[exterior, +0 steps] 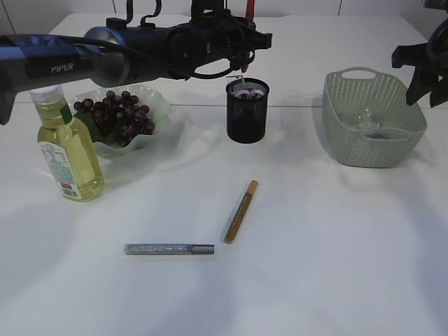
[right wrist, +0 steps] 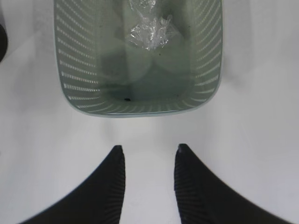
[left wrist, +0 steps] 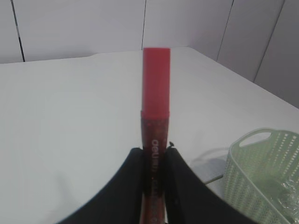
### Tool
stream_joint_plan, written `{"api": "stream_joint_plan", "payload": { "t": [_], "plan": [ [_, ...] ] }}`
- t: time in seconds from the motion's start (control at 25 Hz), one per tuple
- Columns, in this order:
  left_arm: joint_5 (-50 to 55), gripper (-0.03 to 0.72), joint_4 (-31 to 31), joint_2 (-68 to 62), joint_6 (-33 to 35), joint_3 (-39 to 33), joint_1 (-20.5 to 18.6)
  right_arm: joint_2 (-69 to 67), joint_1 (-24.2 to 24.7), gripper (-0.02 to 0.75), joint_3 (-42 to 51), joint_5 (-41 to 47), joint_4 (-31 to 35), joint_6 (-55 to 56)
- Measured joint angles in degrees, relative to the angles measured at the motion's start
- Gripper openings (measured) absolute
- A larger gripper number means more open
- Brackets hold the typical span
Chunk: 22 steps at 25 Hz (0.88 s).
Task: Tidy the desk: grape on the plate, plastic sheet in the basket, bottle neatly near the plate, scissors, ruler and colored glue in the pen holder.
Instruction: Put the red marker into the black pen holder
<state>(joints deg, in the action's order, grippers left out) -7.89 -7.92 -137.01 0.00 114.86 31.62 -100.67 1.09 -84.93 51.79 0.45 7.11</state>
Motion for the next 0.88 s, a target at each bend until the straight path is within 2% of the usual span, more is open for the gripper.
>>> {"api": "stream_joint_plan", "payload": {
  "t": [0.88],
  "plan": [
    [0.0, 0.176, 0.1, 0.0, 0.0, 0.0, 0.0, 0.0, 0.0, 0.296, 0.0, -0.1, 0.0, 0.0]
  ]
}}
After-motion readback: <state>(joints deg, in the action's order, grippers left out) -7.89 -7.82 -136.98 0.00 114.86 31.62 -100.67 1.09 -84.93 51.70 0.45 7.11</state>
